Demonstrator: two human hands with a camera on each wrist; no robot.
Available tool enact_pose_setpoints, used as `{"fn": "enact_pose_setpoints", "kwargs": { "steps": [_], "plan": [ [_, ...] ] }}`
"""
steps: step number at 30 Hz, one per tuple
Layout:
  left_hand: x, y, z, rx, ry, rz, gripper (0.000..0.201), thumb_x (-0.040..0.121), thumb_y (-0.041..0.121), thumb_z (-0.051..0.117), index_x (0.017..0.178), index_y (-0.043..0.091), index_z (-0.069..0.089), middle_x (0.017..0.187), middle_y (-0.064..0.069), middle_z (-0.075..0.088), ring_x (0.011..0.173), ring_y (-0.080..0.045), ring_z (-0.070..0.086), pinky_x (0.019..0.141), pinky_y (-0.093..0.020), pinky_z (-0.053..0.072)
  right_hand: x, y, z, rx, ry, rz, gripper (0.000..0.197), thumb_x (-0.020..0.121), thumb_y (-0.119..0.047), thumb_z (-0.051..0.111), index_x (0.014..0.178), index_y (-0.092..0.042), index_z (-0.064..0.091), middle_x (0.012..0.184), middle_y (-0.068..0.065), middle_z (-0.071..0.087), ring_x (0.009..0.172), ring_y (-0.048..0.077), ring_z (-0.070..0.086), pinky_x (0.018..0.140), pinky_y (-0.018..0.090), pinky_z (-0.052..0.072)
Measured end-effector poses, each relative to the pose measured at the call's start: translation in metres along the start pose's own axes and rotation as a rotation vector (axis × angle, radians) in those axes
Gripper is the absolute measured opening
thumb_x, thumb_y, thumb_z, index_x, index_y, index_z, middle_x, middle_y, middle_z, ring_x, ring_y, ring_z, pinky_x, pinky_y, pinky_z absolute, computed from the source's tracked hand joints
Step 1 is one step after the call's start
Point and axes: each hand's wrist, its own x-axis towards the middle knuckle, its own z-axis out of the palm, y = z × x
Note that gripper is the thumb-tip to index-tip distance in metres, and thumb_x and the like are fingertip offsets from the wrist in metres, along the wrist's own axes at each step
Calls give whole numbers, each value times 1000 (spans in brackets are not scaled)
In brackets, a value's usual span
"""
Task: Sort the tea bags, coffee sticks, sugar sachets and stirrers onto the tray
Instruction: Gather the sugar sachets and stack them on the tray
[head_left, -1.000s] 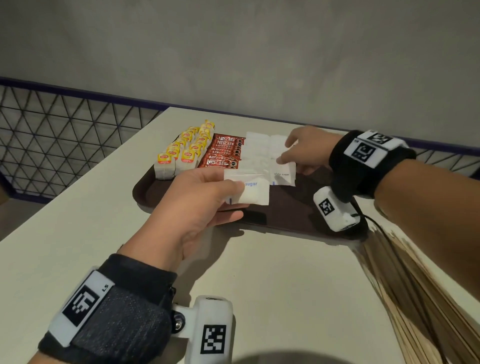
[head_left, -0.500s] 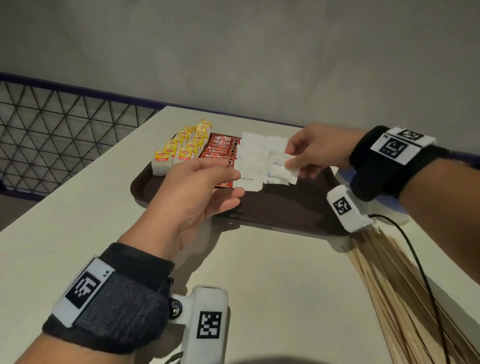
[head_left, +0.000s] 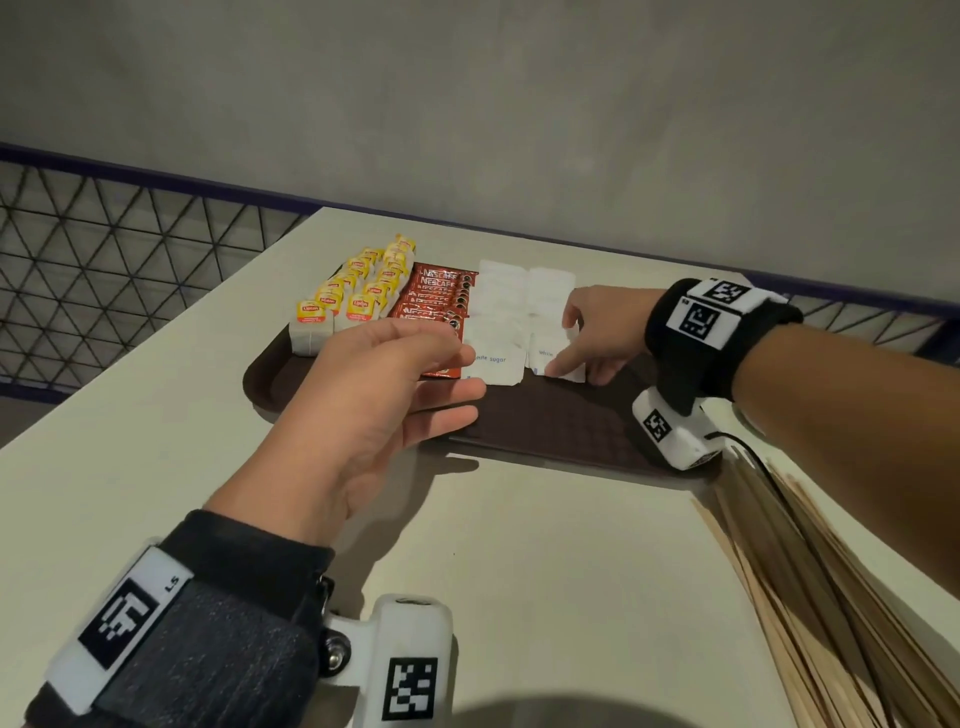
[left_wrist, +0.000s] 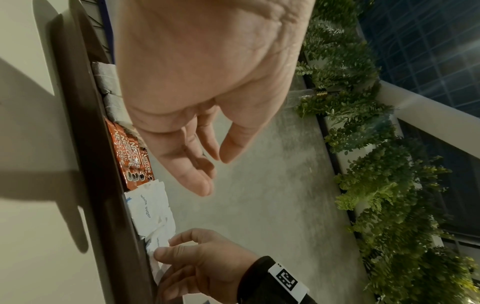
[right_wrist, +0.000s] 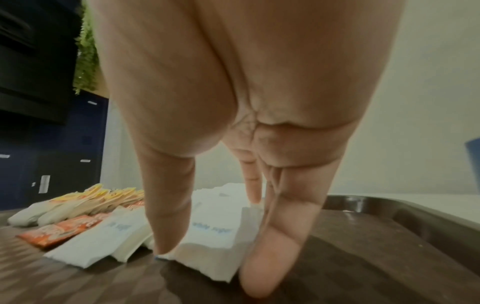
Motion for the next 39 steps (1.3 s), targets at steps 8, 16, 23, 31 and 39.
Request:
{"fn": "enact_pose_setpoints", "kwargs": {
  "steps": [8,16,23,31,39],
  "plan": [
    [-1,1,2,-8,0,2,6,95,4,68,98,9,68,100,-15,76,72,-23,77,58,-28,61,2,-11,5,-51,51,35,84,78,-25,88,140,-12,33,94,10,71,70,23,77,72,34,63],
    [-1,2,1,-29,19,15,7,97,6,67,103,8,68,94,-12,77,69,-21,77,57,-29,62,-12,-24,-4,-192,201,-72,43,85,-36,77,110,-4,63,93,13,73,78,32,74,71,41,63],
    [0,2,-1,-33,32,9,11,97,8,67,107,8,68,97,-12,78,72,-21,78,58,-30,61,-6,-32,28,136,-87,81,33,88,-28,78,103,0,69,79,11,71,57,20,66,60,29,56],
    [1,1,-1,-41,27,10,13,98,10,67,110,8,67,95,-9,77,71,-20,77,59,-29,61,-6,-31,34,254,-187,136,6,97,-9,65,101,-5,64,70,7,63,58,15,58,57,24,43],
    [0,4,-3,-50,15,28,18,98,9,66,115,6,68,93,-9,77,70,-19,77,60,-29,61,-15,-14,14,301,-126,164,10,91,-10,63,101,-7,64,69,6,65,55,17,58,53,25,40]
  ]
}}
